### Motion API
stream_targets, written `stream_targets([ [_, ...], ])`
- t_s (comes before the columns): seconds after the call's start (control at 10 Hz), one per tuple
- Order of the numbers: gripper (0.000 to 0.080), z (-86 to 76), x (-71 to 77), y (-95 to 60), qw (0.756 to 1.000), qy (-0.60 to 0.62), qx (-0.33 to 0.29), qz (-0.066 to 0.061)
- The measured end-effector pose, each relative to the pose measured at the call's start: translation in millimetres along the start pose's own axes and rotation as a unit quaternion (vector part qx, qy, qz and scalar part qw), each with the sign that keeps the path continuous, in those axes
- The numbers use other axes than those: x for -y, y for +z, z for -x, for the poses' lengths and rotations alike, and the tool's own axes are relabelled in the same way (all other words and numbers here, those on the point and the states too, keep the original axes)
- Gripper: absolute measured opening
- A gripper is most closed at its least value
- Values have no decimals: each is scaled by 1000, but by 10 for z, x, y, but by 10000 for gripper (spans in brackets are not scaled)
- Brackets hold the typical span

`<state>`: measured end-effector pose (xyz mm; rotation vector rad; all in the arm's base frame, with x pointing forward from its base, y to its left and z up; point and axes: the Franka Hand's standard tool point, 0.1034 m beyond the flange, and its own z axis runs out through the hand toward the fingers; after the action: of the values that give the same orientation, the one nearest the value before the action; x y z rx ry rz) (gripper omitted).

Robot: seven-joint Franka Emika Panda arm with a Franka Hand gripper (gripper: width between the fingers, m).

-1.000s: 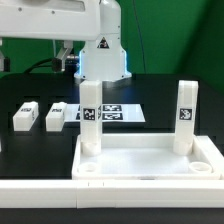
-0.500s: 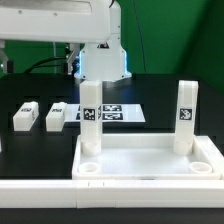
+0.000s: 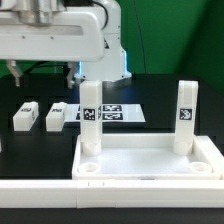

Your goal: Assemble desk

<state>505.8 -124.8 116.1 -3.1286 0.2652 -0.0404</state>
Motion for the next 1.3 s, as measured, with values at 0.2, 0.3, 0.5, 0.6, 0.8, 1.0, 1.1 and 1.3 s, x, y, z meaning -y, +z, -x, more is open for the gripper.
stream_targets([
  [0.2, 648, 21, 4, 14, 1000, 0, 6, -1],
  [0.3, 648, 67, -5, 53, 1000, -3, 14, -4],
  [0.5, 648, 458, -29, 279, 997, -5, 68, -20],
  [0.6, 648, 486, -39, 256, 992, -9, 120, -28],
  [0.8, 648, 534, -181, 307, 983, -13, 178, -40],
  [1.0, 648, 529, -214, 337, 971, -8, 235, -48],
  [1.1, 648, 587, -181, 334, 960, -9, 274, -55],
  [1.3, 648, 587, -149, 403, 944, -13, 325, -58],
])
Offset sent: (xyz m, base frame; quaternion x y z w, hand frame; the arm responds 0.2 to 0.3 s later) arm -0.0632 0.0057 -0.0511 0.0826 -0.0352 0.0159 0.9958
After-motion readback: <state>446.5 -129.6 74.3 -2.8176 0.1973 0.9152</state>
